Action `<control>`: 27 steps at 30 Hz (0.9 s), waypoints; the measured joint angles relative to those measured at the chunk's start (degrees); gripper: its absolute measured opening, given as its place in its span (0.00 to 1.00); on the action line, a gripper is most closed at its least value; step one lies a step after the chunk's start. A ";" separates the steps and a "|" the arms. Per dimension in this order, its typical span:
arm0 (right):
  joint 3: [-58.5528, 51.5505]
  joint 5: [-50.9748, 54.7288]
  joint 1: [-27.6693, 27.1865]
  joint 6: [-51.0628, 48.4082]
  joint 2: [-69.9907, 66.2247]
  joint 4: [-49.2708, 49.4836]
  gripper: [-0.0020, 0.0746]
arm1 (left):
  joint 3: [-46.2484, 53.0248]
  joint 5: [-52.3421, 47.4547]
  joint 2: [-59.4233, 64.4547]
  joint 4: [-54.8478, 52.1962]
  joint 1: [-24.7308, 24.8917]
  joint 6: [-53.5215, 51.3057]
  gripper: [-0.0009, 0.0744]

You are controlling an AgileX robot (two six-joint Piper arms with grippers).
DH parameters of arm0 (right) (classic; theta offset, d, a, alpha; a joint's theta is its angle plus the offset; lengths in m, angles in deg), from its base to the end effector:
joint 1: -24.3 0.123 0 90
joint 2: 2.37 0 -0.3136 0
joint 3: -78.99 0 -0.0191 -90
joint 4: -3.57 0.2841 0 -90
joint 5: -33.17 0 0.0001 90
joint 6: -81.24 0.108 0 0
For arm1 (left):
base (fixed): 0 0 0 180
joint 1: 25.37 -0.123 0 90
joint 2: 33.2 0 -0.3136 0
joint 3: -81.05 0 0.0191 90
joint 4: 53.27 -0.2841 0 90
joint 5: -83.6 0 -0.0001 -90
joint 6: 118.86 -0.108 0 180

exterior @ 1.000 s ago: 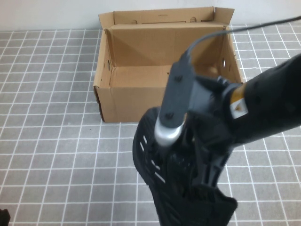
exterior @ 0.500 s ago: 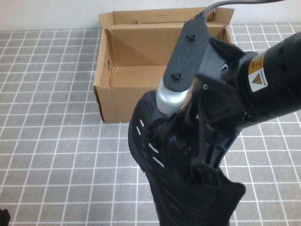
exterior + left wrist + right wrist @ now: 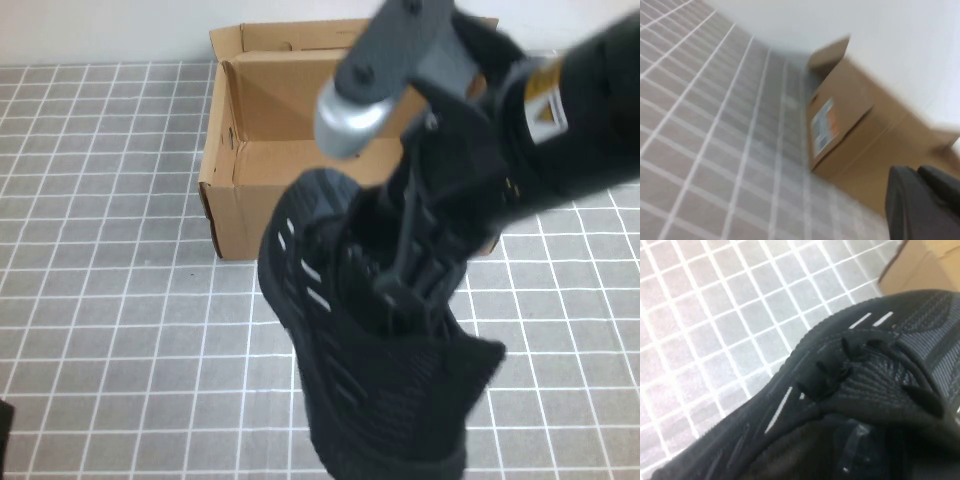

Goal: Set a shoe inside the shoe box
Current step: Pick up the shoe from the table, then hand over the shoe

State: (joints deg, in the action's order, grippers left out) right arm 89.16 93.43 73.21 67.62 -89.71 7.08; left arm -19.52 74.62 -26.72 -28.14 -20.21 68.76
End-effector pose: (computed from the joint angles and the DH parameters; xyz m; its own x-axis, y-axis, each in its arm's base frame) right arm 0.2133 0.2534 0.4385 -0.3135 -0.6723 -0.6706 -0.8592 0.5016 -0.1011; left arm 0.0769 -0.0142 0.1900 -0.1429 -0.5251 -0.8390 0.0935 0.8367 -0.5396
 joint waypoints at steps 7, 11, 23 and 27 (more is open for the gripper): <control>11.41 8.35 0.00 2.65 -7.02 -3.52 0.02 | 0.00 9.72 0.00 7.76 0.00 1.16 0.01; 16.93 10.22 0.00 4.39 -10.93 -5.48 0.02 | -3.88 4.09 0.00 4.44 -0.09 -3.29 0.01; 31.72 12.92 -0.25 9.64 -20.74 -8.74 0.02 | -26.02 -15.45 23.07 1.31 -0.09 -30.54 0.01; 34.49 13.05 -2.35 11.78 -23.02 -8.49 0.02 | -32.78 -16.85 32.26 5.47 -0.09 -40.00 0.01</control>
State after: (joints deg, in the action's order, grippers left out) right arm 123.66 106.47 70.86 79.40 -112.73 -1.41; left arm -52.30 57.77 5.54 -22.67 -20.30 28.76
